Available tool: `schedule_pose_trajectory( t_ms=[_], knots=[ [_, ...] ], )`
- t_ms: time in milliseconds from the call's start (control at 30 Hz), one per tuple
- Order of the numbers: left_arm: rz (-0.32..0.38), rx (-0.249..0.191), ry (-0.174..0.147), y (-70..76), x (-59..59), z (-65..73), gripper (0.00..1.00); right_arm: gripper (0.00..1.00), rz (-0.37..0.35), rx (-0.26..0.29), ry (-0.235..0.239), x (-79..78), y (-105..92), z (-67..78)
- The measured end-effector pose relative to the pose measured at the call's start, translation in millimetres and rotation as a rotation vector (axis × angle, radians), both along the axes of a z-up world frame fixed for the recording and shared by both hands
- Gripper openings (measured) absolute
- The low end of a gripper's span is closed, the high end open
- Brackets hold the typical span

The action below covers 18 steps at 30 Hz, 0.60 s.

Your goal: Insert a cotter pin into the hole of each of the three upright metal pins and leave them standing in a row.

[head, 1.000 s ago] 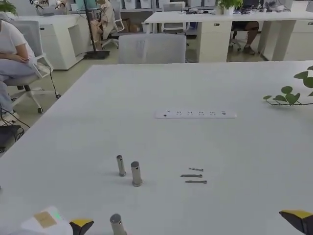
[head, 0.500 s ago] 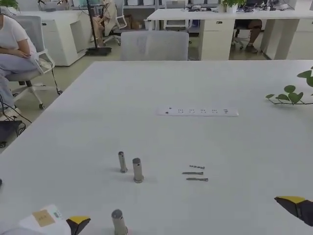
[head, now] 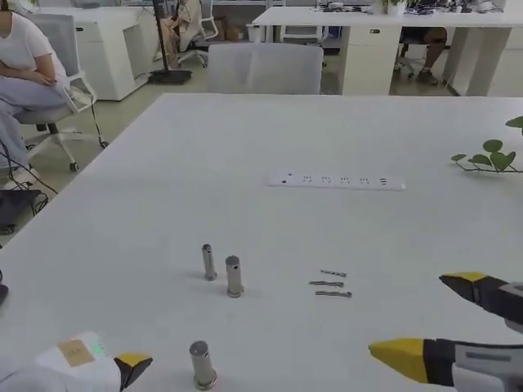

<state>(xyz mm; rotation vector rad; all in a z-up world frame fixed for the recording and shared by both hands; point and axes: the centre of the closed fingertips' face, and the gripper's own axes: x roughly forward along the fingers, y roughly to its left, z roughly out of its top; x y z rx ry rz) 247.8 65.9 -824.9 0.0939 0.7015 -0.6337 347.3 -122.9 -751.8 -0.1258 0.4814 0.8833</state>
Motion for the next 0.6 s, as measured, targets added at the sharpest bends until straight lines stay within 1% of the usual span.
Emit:
schedule_pose_trajectory(
  t_ms=[100,167,300,400,600],
  knots=[
    [-0.005,0.004,0.001,0.0,-0.9,0.3,0.99,0.89,0.013,-0.004,-0.001,6.9,3.5,-1.7],
    [-0.007,0.0,0.002,-0.5,-1.4,1.2,0.99,0.88,0.023,0.007,0.012,11.0,6.7,-4.3],
    [-0.006,0.008,0.002,1.7,-1.3,2.2,0.97,0.86,0.05,-0.003,0.023,18.5,11.9,-9.7],
    [-0.005,0.0,0.005,2.3,-1.7,3.3,0.98,0.84,0.07,-0.009,0.027,24.8,15.3,-11.7],
    [-0.013,-0.003,0.009,1.7,-3.5,4.4,0.98,0.82,0.108,-0.051,0.028,38.9,21.7,-17.7]
  ],
)
